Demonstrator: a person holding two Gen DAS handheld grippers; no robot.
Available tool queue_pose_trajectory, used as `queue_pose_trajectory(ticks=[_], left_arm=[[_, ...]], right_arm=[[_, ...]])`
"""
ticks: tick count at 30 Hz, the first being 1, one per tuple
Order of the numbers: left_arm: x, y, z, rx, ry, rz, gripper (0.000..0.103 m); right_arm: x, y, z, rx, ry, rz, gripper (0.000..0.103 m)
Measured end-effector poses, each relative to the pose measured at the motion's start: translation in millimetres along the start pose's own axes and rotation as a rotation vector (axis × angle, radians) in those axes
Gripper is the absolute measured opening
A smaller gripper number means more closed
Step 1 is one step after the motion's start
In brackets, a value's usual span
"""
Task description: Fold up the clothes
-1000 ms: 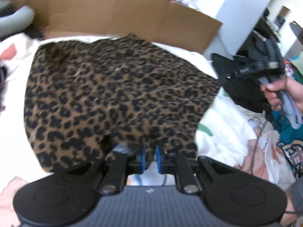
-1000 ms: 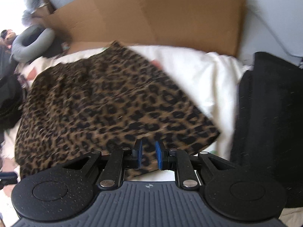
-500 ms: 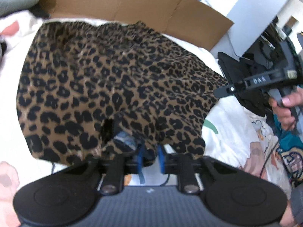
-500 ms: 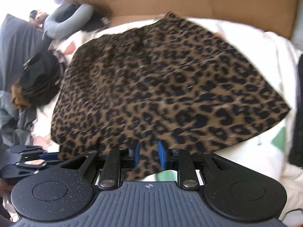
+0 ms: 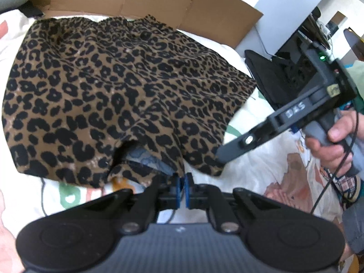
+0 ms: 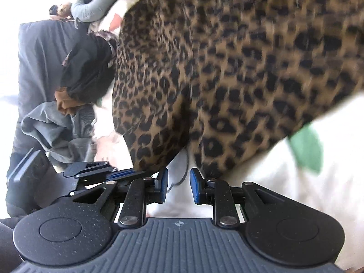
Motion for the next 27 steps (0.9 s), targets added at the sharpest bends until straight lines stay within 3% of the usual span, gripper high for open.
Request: queue_pose_trajectory(ticks=[2,5,14,16,17,18,21,27], left_arm=[[-4,-2,-1,0.002,-0.009,-0.006,0.004],[-8,-5,-3,0.000,-0.025,-0.010,0.004],[-9,-12,-6,-0.018,0.006,-0.060,0.004],[-9,-14,-8,-0.016,0.021,-0.071,0.004],[-9,-15,-8,-0.014,0.021,-0.073,0.004],[-9,-16,-8,-0.012,0.020,-0.075,0.004],[-9,-16,-7,-0.007,0.017,-0.082,0.004],[0,-2,-9,-0.017,0.015,-0.026,0.004]], right_arm=[[-2,-9,-3,0.023,-0.026,0.022,0.025],[-5,-14,-4,0.025,-0.077,0.071,0.044],[-25,-32,-1,0.032,-0.221,0.162,0.044],[-32,-39,-3,0.037,-0.273,0.199,0.043],[-34,-41,-3,0.040,-0.291,0.214,0.037],[-36,-43,-3,0.042,-0.301,0.226,0.023],[-38,-43,-2,0.033,-0.308,0.239,0.009],[-42,-31,4,-0.018,-0.272,0.153,0.008]])
Point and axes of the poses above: each gripper's, at about its wrist camera, not at the fingertips, and y roughly against the way its jaws point, x to its left, z to its top, the point moved 1 cm from there along -y, roughly the way its jaws point, and after that the axes turned 3 degrees about -y, right-handed, at the moved point
